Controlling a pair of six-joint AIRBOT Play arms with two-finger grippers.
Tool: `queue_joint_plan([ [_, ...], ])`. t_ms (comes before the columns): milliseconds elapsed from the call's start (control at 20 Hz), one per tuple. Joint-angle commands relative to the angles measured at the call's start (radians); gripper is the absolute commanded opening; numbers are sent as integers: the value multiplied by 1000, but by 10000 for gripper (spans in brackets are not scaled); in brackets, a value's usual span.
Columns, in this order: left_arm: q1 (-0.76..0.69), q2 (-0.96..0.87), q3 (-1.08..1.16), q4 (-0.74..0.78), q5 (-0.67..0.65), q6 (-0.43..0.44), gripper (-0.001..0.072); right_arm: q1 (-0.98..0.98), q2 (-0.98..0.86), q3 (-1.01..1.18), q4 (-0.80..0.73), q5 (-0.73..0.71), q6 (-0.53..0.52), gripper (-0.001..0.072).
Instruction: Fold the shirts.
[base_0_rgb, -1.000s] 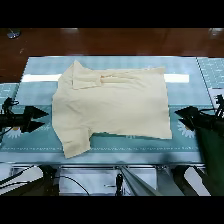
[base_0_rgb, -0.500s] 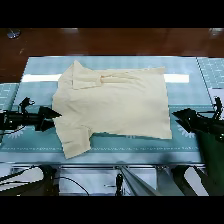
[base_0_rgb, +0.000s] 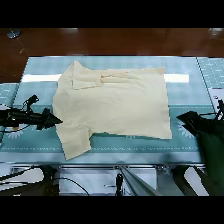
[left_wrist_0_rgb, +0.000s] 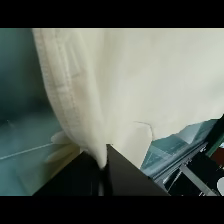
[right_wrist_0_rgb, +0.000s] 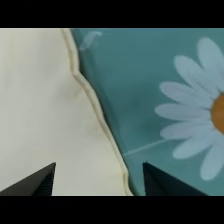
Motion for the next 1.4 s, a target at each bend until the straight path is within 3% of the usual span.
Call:
queue_joint_plan([
  [0, -2, 1, 12, -6, -18, 12, 26, 1, -29, -33, -127, 127, 100, 617],
  [300, -6, 1, 12, -6, -4, 12, 26, 1, -108, -48, -90, 153, 26, 617],
  [450, -6, 1, 12, -9, 9, 12, 26, 37, -159, -48, 3, 140, -42, 617],
  [650, -6, 1, 12, -10, 9, 12, 26, 193, -215, -36, 98, 10, -62, 617],
  [700, -6, 1, 12, -10, 8, 12, 26, 220, -219, -23, 128, -13, -73, 585],
  [750, -6, 1, 12, -10, 7, 12, 26, 248, -222, -4, 135, -21, -72, 367],
  [800, -6, 1, 12, -10, 8, 12, 26, 270, -221, 14, 135, -18, -84, 9],
  [900, -5, 1, 17, -58, -4, 11, 26, 298, -221, 68, 134, 29, -88, 18],
  [1000, -7, 21, 70, -243, -51, 38, 25, 302, -217, 192, 138, 89, -84, 18],
  [1150, -36, 144, 297, -518, -32, 49, 24, 302, -201, 556, 140, 163, -19, 18],
  [1300, -61, 283, 628, -511, 127, -17, 24, 301, -174, 993, 122, 183, 42, 18],
  [1350, -61, 327, 733, -472, 197, -80, 23, 301, -153, 1114, 100, 192, 55, 18],
])
